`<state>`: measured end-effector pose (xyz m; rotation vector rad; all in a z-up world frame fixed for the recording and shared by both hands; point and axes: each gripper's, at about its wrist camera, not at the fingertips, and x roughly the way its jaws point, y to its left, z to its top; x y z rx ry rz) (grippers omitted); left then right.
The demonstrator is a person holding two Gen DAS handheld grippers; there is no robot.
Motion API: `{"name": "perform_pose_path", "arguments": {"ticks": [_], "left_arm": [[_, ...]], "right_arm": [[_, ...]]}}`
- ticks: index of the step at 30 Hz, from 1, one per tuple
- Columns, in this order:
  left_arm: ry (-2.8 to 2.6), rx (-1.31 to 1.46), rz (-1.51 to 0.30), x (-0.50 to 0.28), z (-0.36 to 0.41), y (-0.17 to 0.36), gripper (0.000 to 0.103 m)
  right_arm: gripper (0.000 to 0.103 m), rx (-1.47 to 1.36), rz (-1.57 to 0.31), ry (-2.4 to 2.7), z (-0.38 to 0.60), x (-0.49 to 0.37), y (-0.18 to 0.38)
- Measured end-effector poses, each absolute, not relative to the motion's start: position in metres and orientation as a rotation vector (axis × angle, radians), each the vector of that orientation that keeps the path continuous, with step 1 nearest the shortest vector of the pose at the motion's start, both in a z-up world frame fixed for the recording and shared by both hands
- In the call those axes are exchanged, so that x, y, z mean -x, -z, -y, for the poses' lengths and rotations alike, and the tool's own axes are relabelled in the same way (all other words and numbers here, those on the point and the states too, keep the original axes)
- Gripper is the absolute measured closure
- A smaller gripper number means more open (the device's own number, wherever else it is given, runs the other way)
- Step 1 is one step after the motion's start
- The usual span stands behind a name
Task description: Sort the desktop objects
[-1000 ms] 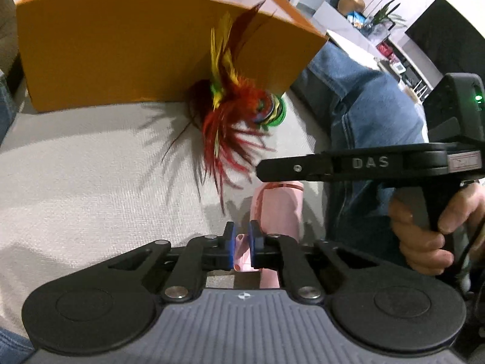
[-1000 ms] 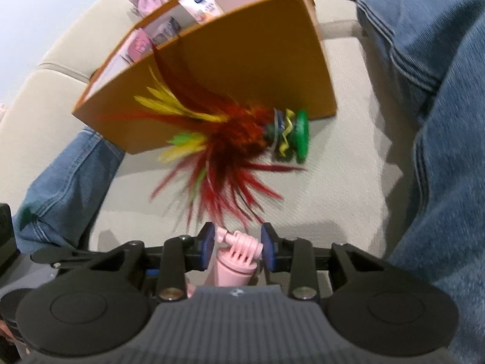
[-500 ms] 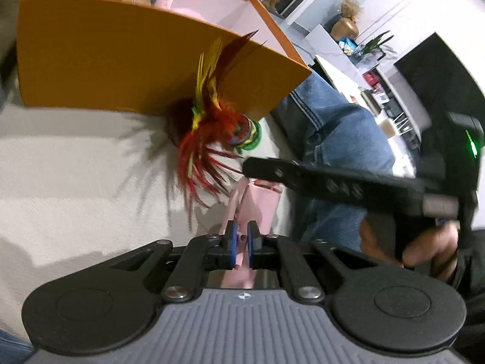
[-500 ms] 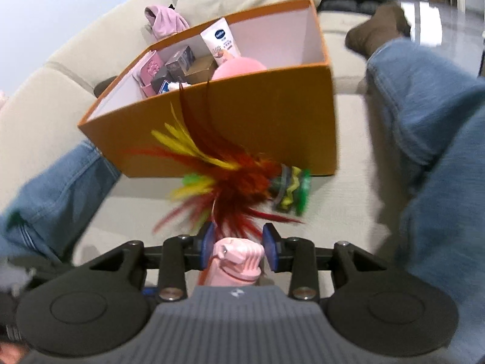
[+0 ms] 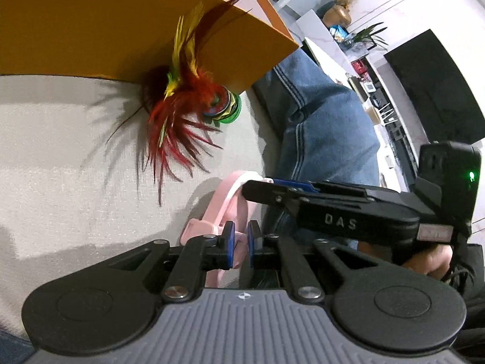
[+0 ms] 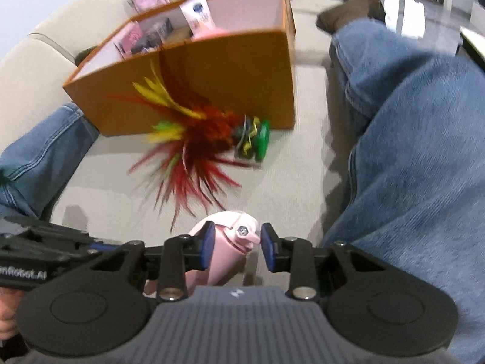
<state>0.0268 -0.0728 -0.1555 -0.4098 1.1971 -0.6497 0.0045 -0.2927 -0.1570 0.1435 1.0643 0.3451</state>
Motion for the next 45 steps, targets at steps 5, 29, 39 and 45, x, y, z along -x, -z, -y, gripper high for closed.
{"name": "perform_pose_path", "arguments": {"ticks": [5,29,39,45], "left_arm": [[0.637,0.41,-1.194,-0.024,0.071,0.153,0.094],[0.437,0.367,-1.04,-0.023,0.053,0.134,0.094],[0.415,0.273,-1.019,-0.026,0.054,0.119,0.093],[0.379,0.14,-0.954,-0.042,0.07,0.102,0.057]], "right_arm": [[0.083,-0.163,-1.03,-0.427,0.281,-0.02,0.157],[0.063,-0.148,-1.079,-0.538,0.275,0.009,0.152],[0.093,-0.264,-1.149,-0.569,0.278,0.008,0.174],[0.097,-0.249,-1.054,-0.519,0.293,0.013,0.147]]}}
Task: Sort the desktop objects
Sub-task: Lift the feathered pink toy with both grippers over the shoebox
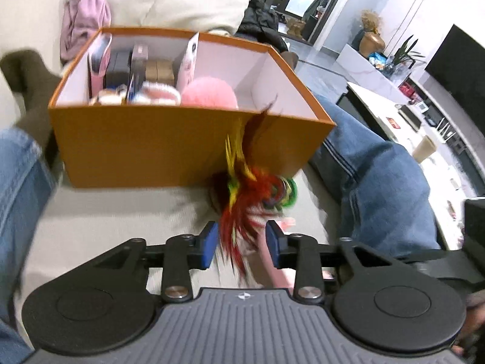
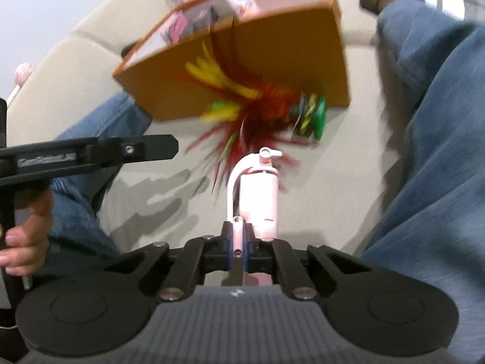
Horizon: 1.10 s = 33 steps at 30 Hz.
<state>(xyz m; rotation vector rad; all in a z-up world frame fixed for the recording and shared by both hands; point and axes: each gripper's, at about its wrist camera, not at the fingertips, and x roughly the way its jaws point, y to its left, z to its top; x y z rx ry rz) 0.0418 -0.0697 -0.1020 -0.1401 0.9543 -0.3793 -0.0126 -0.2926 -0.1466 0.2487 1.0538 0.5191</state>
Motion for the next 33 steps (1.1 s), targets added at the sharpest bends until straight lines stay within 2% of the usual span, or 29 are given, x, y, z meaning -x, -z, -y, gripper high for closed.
{"name": "perform_pose_path", "arguments": {"ticks": [1,4,12,14,17,18,20,27,33], "left_arm": [[0.374,0.132,-0.95,-0.047,0.072,0.102,0.051],[0.375,0.112,-0.917,-0.059,0.082,0.107,0.048],[0.323,0.098,-0.936,-0.095,0.109,0.141,0.047],[0.301,0.134,-0.953,-0.102,0.108,0.149,0.054],[0.317,0.188,-0.975,-0.109,0.106,0.156,0.082],[0.328,0.2,-0.978,-0.11,0.105,0.158,0.095],[0.331,0.235,-0.968,-0.108,0.1,0.158,0.101],[0.395,0.299,-0.889,-0.091,0.082,0.121,0.102],[0.412,0.254,-0.732,-0.071,0.066,0.057,0.102]], "right_arm": [[0.097,-0.255,-1.035,-0.512,0.298,0.012,0.14],[0.097,-0.256,-0.964,-0.47,0.312,0.013,0.12],[0.097,-0.28,-0.898,-0.386,0.341,0.002,0.1],[0.097,-0.288,-0.896,-0.382,0.344,-0.001,0.099],[0.097,-0.301,-0.896,-0.373,0.351,-0.003,0.098],[0.097,-0.308,-0.895,-0.371,0.353,-0.004,0.097],[0.097,-0.314,-0.89,-0.369,0.357,-0.006,0.095],[0.097,-0.303,-0.816,-0.362,0.365,-0.014,0.069],[0.097,-0.308,-0.721,-0.399,0.371,-0.022,0.034]]}}
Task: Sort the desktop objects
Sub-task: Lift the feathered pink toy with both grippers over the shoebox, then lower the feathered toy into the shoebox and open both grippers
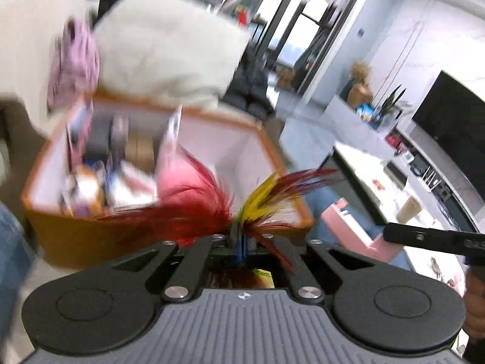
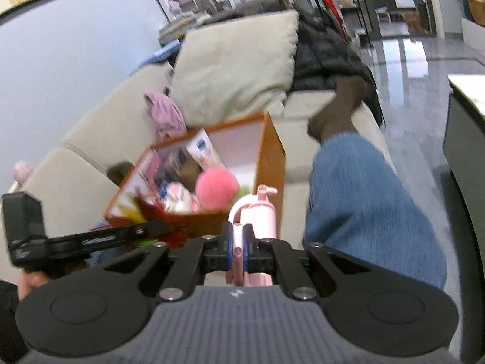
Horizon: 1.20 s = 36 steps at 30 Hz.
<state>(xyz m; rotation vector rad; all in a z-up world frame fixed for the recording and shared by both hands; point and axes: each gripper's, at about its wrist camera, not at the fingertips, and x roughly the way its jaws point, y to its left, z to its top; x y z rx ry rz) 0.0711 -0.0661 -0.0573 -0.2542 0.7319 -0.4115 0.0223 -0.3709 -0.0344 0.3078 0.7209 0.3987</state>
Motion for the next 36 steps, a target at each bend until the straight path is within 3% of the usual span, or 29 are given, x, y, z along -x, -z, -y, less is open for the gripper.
{"name": "perform_pose_path", "arguments": {"ticks": [6,11,22,36], "left_arm": [[0.411,0.195,-0.556,-0.075,0.063,-0.007,0.103],[0.398,0.127,-0.545,-0.099,0.077,-0.024,0.102],[0.381,0.118,-0.744,-0.139,0.077,0.033,0.103],[0.384,0.088,-0.935,-0.159,0.076,0.082,0.103]], "right_arm": [[0.097,-0.306,-0.618,-0.451,0.361,-0.043,0.002],[0.097,-0.326,-0.591,-0.463,0.343,-0.082,-0.005],[0.097,-0.379,-0.648,-0.389,0.305,-0.178,0.043],[0.097,-0.253,-0.761,-0.257,0.28,-0.206,0.109]]}}
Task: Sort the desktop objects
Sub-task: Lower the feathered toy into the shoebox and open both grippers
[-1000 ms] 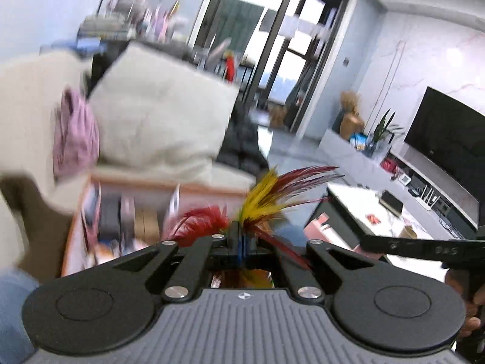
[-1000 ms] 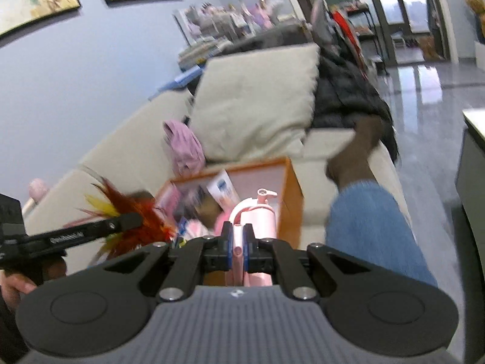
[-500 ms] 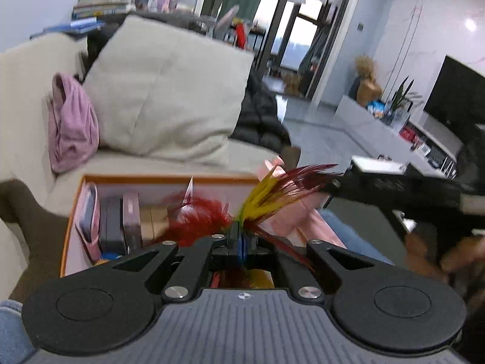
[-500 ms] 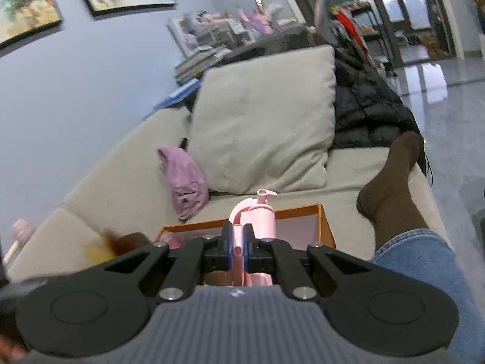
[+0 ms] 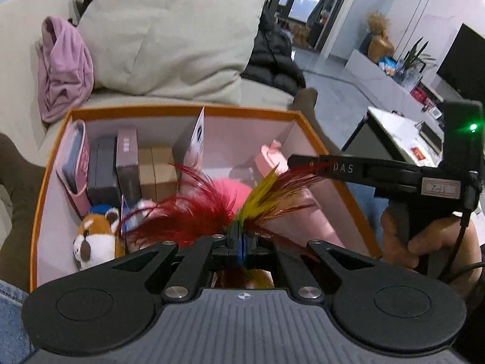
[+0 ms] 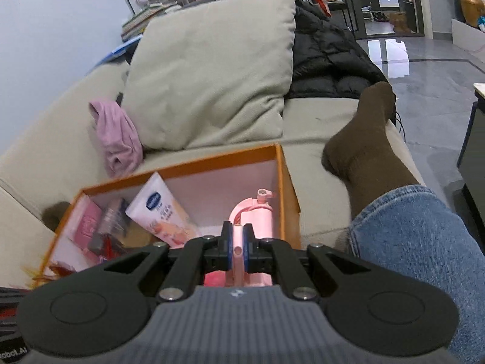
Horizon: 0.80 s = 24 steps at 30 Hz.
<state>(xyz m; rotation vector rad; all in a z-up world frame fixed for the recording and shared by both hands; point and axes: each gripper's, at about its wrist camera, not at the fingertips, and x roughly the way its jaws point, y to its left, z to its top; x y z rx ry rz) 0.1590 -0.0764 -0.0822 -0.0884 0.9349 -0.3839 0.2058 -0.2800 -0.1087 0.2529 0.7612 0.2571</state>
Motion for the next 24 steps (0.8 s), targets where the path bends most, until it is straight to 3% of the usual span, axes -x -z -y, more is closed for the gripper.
{"name": "perform_pose_path", "arguments": {"ticks": [20,23,24], "left_arm": [[0.364,-0.041,-0.989,-0.159,0.097,0.098,0.102],[0.366,-0.023,-0.969,-0.156,0.094,0.093,0.097],[0.369,-0.011,-0.958,-0.154,0.092,0.089,0.088]], "right_arm": [[0.096,-0.075,-0.782,-0.193,0.251,-0.211,0.11],[0.096,-0.048,-0.789,-0.187,0.248,-0.211,0.11],[0.096,-0.038,-0.791,-0.185,0.247,-0.211,0.111]]}}
